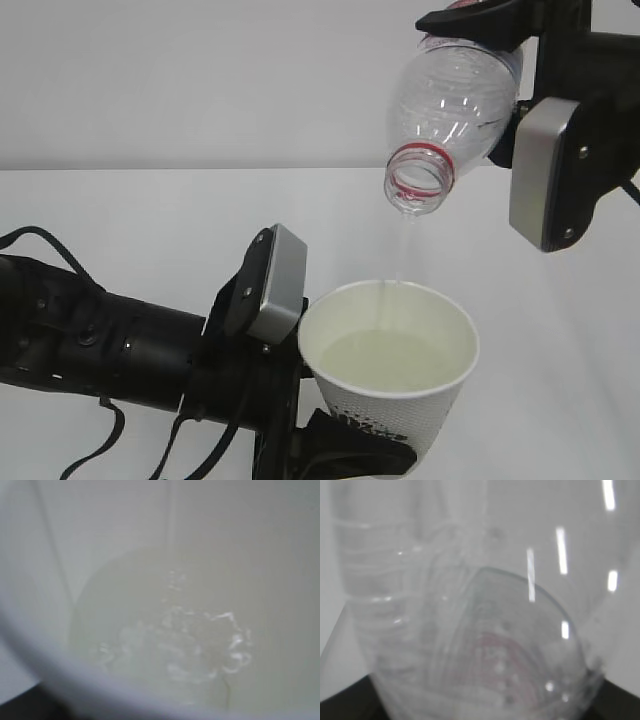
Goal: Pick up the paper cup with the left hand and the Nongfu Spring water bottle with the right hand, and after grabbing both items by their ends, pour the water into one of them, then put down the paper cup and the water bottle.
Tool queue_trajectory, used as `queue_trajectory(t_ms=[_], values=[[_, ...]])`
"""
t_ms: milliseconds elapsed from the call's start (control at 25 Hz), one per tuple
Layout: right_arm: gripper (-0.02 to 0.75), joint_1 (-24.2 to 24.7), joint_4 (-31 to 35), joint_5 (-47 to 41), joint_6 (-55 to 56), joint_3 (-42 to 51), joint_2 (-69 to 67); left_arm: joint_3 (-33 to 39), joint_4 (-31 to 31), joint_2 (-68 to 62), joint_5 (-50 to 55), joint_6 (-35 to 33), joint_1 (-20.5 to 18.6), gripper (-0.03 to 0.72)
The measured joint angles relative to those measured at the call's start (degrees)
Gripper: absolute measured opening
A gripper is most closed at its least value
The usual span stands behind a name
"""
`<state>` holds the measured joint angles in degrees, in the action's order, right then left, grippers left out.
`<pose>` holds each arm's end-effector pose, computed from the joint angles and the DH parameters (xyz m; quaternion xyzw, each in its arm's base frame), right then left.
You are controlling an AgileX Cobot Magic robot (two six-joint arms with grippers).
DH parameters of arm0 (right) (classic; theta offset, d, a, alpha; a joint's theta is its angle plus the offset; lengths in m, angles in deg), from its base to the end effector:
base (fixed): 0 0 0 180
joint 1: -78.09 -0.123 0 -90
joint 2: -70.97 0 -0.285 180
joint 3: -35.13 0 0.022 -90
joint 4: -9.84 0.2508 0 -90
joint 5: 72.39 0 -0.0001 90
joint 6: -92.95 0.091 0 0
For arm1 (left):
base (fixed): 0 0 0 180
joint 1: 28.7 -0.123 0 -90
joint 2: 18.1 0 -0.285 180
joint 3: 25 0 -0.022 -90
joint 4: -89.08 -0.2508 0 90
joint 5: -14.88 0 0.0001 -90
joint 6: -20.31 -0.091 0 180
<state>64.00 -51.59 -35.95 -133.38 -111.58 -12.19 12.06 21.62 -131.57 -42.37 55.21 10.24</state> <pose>0.2576 0.1135 0.3044 -0.7072 0.2278 -0.2978 0.5994 0.1935 -0.2472 0.1484 0.5600 0.5853 -0.4496 0.3764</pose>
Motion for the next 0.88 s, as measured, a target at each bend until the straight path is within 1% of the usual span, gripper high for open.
queue_trajectory(t_ms=[160, 880], values=[[0.485, 0.00, 0.00, 0.00, 0.00, 0.00, 0.00, 0.00, 1.23, 0.00, 0.00, 0.00, 0.00, 0.508], [0.485, 0.00, 0.04, 0.00, -0.11, 0.00, 0.00, 0.00, 1.34, 0.00, 1.11, 0.00, 0.00, 0.508]])
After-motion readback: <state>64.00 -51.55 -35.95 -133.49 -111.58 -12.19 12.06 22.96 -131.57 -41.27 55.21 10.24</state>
